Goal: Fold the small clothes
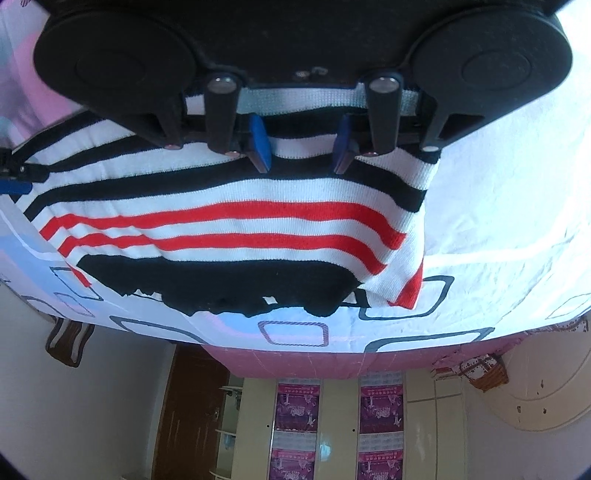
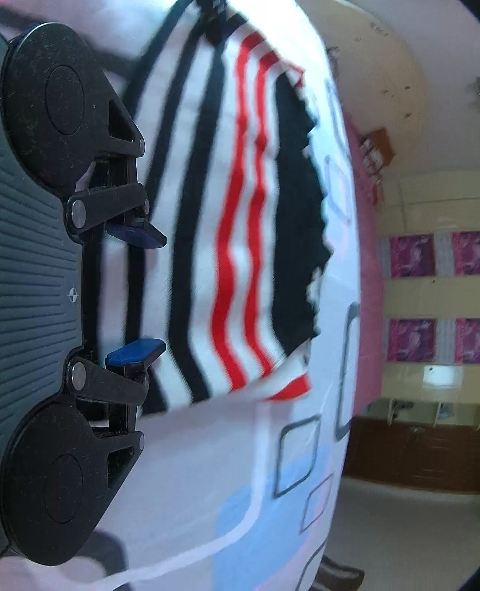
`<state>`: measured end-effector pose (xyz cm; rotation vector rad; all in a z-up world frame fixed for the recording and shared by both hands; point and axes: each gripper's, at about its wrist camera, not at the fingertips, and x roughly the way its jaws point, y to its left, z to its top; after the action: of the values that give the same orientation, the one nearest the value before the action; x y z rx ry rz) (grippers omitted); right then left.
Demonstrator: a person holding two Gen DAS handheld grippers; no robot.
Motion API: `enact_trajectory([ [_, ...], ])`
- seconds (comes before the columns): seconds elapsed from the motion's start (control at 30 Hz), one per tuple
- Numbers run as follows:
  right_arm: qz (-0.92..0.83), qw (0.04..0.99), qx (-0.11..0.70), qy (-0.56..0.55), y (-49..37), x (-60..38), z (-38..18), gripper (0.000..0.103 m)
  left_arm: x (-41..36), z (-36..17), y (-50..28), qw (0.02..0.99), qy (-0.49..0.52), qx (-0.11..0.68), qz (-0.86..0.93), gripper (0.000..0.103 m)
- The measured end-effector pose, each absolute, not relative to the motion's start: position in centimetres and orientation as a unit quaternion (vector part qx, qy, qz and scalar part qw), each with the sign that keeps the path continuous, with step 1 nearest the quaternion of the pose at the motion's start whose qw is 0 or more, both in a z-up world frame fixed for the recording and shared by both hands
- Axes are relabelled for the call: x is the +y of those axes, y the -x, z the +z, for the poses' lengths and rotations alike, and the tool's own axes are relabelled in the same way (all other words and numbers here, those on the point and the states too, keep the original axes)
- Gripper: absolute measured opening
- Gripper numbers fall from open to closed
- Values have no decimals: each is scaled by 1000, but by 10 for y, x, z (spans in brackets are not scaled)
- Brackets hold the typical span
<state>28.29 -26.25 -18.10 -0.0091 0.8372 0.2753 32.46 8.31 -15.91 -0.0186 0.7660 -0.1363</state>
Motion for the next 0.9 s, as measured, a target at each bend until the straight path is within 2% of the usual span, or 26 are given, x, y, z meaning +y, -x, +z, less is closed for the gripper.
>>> enact_trajectory([
  [0.23, 108, 902, 418, 9, -279, -255, -173, 53, 87, -151, -328, 917, 16, 392, -66, 38],
  [0.37, 129, 906, 402, -20, -280, -244, -154, 53, 90, -143, -323, 912, 22, 404, -64, 54],
  [0.53, 172, 906, 386, -14, -283, -205, -139, 53, 97, -137, -319, 904, 41, 421, -63, 62],
  [0.9, 212, 900, 381, -22, -300, -153, -136, 53, 128, -145, -295, 863, 149, 478, -70, 64],
])
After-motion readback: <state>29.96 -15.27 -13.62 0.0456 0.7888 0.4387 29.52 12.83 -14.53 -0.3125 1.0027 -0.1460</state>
